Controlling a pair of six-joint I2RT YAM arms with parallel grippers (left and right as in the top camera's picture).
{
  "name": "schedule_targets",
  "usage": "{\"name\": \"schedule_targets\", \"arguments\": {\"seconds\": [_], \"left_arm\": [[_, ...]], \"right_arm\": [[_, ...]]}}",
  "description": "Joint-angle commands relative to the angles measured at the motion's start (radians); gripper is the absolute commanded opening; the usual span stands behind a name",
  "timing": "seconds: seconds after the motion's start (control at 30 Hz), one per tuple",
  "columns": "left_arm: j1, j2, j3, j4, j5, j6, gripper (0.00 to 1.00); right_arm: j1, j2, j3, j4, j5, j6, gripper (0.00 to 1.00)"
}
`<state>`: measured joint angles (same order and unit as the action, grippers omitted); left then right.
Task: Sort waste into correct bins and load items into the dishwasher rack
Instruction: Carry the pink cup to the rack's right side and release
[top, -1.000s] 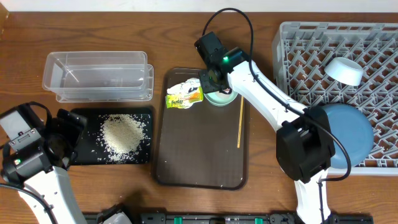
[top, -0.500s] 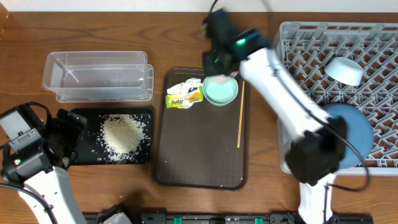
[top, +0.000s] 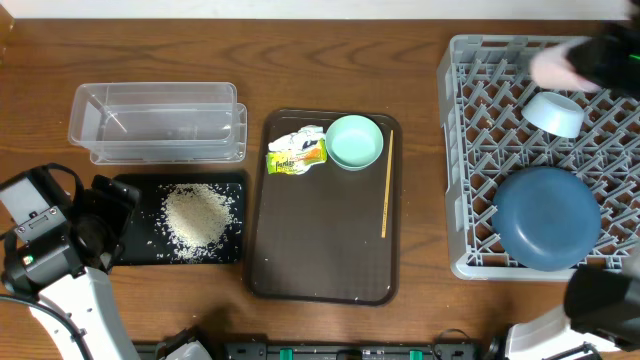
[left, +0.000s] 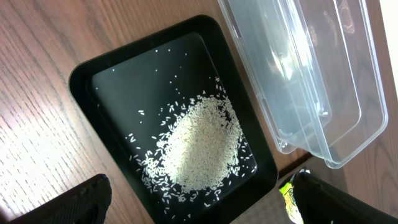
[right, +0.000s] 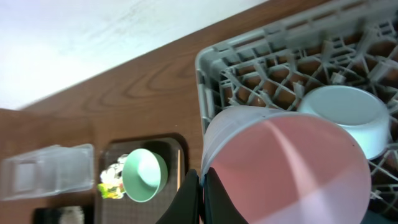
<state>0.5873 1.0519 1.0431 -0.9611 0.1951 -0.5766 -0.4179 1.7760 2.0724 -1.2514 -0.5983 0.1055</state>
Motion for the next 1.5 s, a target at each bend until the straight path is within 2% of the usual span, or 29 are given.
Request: {"name": "schedule_targets", "arguments": {"seconds": [0.0, 0.13, 0.3, 0.33, 0.43, 0.53, 0.7, 1.07, 1.47], "left_arm": [[0.003, 0.000, 0.019, 0.002, -0.013, -0.002, 0.96], [0.003, 0.000, 0.019, 0.002, -0.013, -0.002, 0.95], [0.003, 0.000, 0.019, 0.002, -0.013, -0.002, 0.95], [0.003, 0.000, 0.019, 0.001, -0.013, -0.002, 0.95], [0.003, 0.000, 0.019, 0.001, -0.013, -0.002, 0.96], [0.003, 0.000, 0.019, 0.002, -0.013, -0.002, 0.95], [0.003, 0.000, 0.019, 0.001, -0.013, -0.002, 0.95], [0.003, 0.000, 0.019, 0.001, -0.013, -0.002, 0.95], [0.003, 0.000, 0.019, 0.002, -0.013, -0.002, 0.95]], "right_arm": [[-0.138, 0.024, -0.088, 0.006, -0.360, -0.184, 0.01], [-0.271, 0.029, -0.284, 0.068, -0.558, -0.297, 0.01], [-0.392, 0.030, -0.536, 0.341, -0.831, -0.282, 0.01], [-0.412, 0.031, -0.572, 0.406, -0.874, -0.257, 0.01], [-0.482, 0.050, -0.660, 0.643, -0.912, -0.068, 0.01], [-0.526, 0.072, -0.696, 0.768, -0.900, 0.035, 0.01], [-0.554, 0.120, -0.702, 0.807, -0.812, 0.055, 0.01], [-0.534, 0.240, -0.702, 0.983, -0.832, 0.152, 0.01], [-0.502, 0.308, -0.702, 1.027, -0.847, 0.152, 0.01]]}}
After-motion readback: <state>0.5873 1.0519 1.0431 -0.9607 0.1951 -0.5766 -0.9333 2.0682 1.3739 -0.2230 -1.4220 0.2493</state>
